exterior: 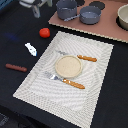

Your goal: Place the fish, sausage, and tomato into the frying pan.

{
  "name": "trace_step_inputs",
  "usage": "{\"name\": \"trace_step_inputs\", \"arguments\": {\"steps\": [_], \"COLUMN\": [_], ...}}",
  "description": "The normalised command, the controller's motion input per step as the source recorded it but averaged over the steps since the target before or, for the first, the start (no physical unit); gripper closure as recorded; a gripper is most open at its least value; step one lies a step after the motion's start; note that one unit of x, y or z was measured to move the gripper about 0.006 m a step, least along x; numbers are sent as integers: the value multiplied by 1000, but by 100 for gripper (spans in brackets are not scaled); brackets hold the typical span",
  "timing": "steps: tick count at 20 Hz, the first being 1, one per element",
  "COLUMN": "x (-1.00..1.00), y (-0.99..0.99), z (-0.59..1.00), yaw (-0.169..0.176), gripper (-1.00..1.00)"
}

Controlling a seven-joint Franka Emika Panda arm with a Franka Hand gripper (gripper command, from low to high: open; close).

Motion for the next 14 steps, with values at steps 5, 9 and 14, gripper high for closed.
{"name": "trace_step_inputs", "arguments": {"steps": [5, 9, 14], "x": [-99, -209, -206], "y": [-1000, -981, -669], "z": [-323, -356, -397], "yaw": [0, 14, 81], "gripper": [-100, -100, -100]}}
